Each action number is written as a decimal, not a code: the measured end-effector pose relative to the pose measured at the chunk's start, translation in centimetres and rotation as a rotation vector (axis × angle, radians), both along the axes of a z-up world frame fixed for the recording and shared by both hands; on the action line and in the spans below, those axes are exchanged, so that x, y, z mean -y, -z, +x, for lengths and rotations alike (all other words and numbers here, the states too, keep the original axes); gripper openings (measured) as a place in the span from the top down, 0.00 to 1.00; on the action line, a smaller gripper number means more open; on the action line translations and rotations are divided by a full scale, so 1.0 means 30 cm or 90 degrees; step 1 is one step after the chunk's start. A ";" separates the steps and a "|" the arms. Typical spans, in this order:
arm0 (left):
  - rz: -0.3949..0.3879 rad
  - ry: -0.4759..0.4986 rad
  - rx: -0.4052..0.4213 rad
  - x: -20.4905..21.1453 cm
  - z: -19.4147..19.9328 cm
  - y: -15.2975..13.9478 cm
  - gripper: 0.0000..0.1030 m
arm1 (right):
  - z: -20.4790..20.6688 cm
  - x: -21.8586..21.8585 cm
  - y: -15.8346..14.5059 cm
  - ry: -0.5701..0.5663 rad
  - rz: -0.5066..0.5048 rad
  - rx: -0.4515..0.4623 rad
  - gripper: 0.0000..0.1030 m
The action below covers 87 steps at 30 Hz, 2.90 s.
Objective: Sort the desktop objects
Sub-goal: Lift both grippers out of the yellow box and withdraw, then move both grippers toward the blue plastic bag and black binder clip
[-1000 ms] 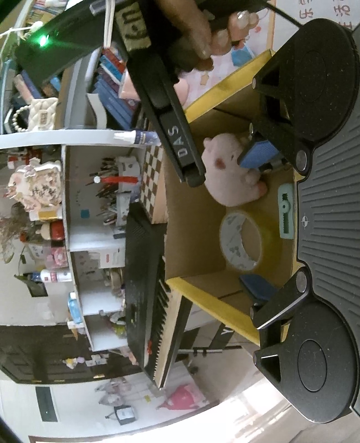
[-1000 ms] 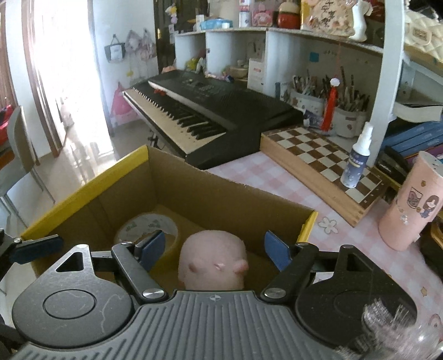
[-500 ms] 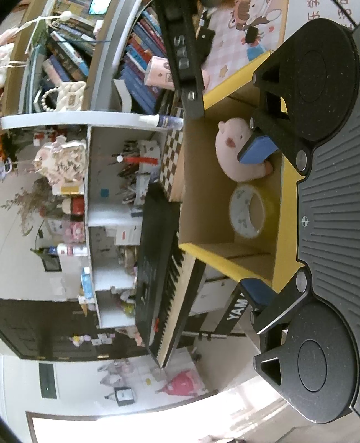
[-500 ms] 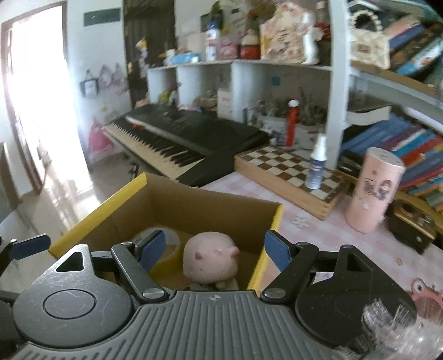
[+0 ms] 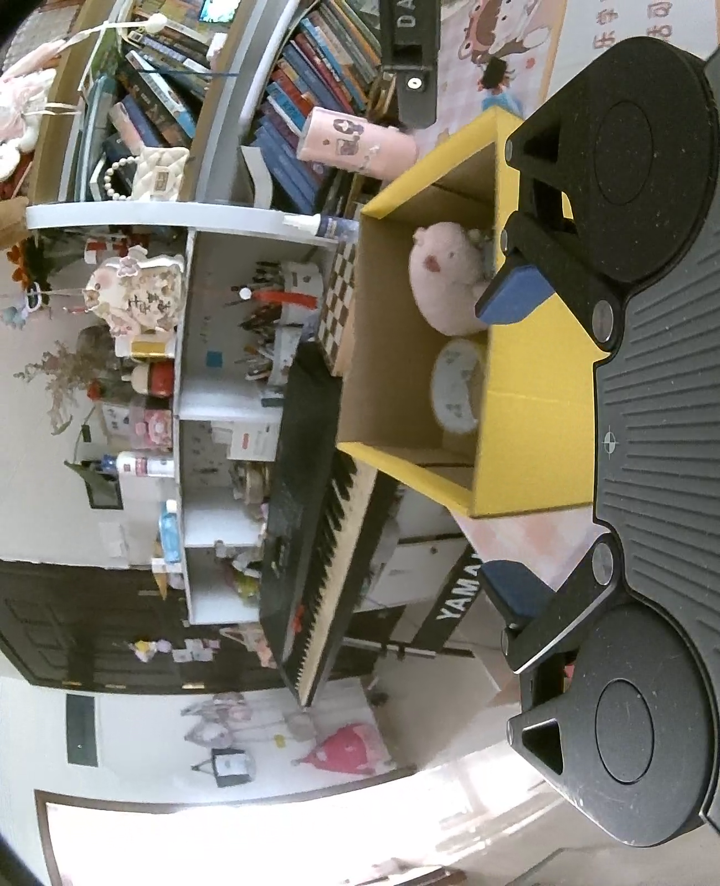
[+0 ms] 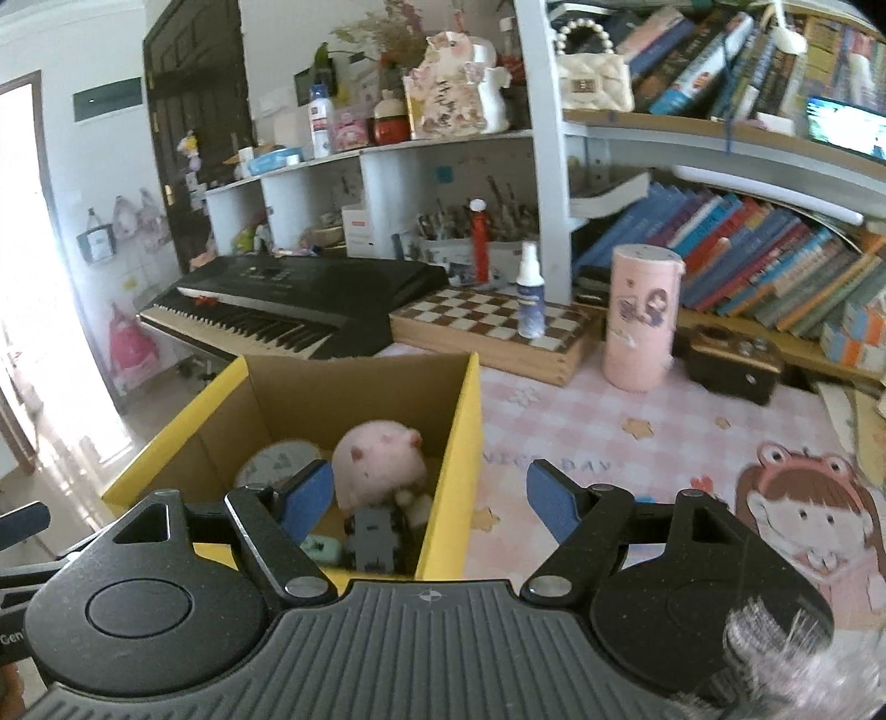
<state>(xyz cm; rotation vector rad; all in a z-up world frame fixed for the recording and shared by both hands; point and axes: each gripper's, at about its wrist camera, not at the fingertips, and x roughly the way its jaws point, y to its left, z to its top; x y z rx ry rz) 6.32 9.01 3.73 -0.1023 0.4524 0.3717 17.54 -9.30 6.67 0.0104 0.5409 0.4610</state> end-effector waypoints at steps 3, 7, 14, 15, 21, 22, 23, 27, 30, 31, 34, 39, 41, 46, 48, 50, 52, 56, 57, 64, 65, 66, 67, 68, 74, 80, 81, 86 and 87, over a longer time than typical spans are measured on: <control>-0.006 0.001 -0.007 -0.003 -0.038 0.009 0.08 | -0.062 0.012 0.015 0.009 -0.007 -0.002 0.27; -0.014 0.001 -0.015 -0.007 -0.090 0.021 0.08 | -0.138 0.016 0.036 0.016 -0.018 -0.010 0.27; 0.013 0.003 -0.037 0.011 -0.161 0.039 0.08 | -0.261 0.014 0.075 0.022 -0.038 -0.020 0.27; 0.014 0.005 -0.038 0.014 -0.172 0.040 0.08 | -0.277 0.012 0.081 0.021 -0.041 -0.023 0.27; 0.011 0.013 -0.049 0.026 -0.226 0.047 0.07 | -0.370 -0.002 0.123 0.010 -0.060 -0.044 0.27; 0.014 0.013 -0.050 0.028 -0.235 0.050 0.07 | -0.385 -0.004 0.129 0.009 -0.062 -0.045 0.27; 0.017 0.013 -0.052 0.032 -0.245 0.054 0.07 | -0.399 -0.004 0.134 0.008 -0.064 -0.047 0.27; 0.020 0.015 -0.060 0.038 -0.277 0.062 0.05 | -0.444 -0.002 0.152 0.009 -0.070 -0.053 0.26; 0.019 0.022 -0.066 0.041 -0.303 0.068 0.04 | -0.473 0.000 0.164 0.014 -0.071 -0.059 0.26; 0.019 0.025 -0.068 0.042 -0.307 0.069 0.04 | -0.475 -0.001 0.165 0.015 -0.072 -0.061 0.26; 0.021 0.034 -0.075 0.046 -0.322 0.076 0.04 | -0.497 -0.006 0.173 0.016 -0.075 -0.067 0.25; 0.013 0.039 -0.088 0.040 -0.342 0.091 0.03 | -0.526 -0.010 0.188 0.016 -0.081 -0.081 0.25; 0.009 0.043 -0.092 0.042 -0.349 0.095 0.03 | -0.536 -0.007 0.190 0.020 -0.082 -0.081 0.25; 0.003 0.061 -0.100 0.051 -0.357 0.102 0.03 | -0.563 0.002 0.193 0.034 -0.087 -0.082 0.24; 0.002 0.068 -0.102 0.058 -0.357 0.103 0.02 | -0.571 0.006 0.193 0.039 -0.089 -0.083 0.23; 0.001 0.074 -0.102 0.061 -0.357 0.103 0.01 | -0.574 0.013 0.193 0.044 -0.091 -0.084 0.22; -0.001 0.078 -0.102 0.064 -0.358 0.104 0.00 | -0.576 0.021 0.193 0.048 -0.092 -0.085 0.22; -0.005 0.087 -0.102 0.074 -0.352 0.105 0.00 | -0.575 0.035 0.194 0.056 -0.097 -0.090 0.21; -0.006 0.089 -0.102 0.077 -0.349 0.106 0.00 | -0.575 0.038 0.194 0.057 -0.099 -0.091 0.21; -0.006 0.121 -0.107 0.115 -0.317 0.112 0.00 | -0.578 0.076 0.200 0.078 -0.105 -0.094 0.21; -0.005 0.129 -0.108 0.124 -0.309 0.112 0.00 | -0.577 0.085 0.201 0.084 -0.104 -0.096 0.21; -0.003 0.137 -0.110 0.133 -0.303 0.113 0.00 | -0.576 0.094 0.202 0.090 -0.103 -0.098 0.21; -0.001 0.143 -0.111 0.141 -0.296 0.114 0.00 | -0.575 0.106 0.205 0.098 -0.102 -0.100 0.21; 0.001 0.151 -0.113 0.151 -0.289 0.116 0.00 | -0.574 0.115 0.208 0.104 -0.101 -0.102 0.21; 0.009 0.192 -0.120 0.207 -0.248 0.124 0.00 | -0.566 0.177 0.222 0.145 -0.094 -0.116 0.21; 0.017 0.222 -0.125 0.266 -0.205 0.131 0.00 | -0.545 0.235 0.230 0.172 -0.089 -0.123 0.21; 0.017 0.225 -0.126 0.274 -0.197 0.133 0.00 | -0.538 0.244 0.232 0.175 -0.088 -0.125 0.21; 0.016 0.230 -0.129 0.317 -0.156 0.134 0.00 | -0.497 0.289 0.236 0.183 -0.088 -0.132 0.21; 0.016 0.232 -0.130 0.327 -0.145 0.135 0.00 | -0.488 0.298 0.236 0.184 -0.089 -0.132 0.21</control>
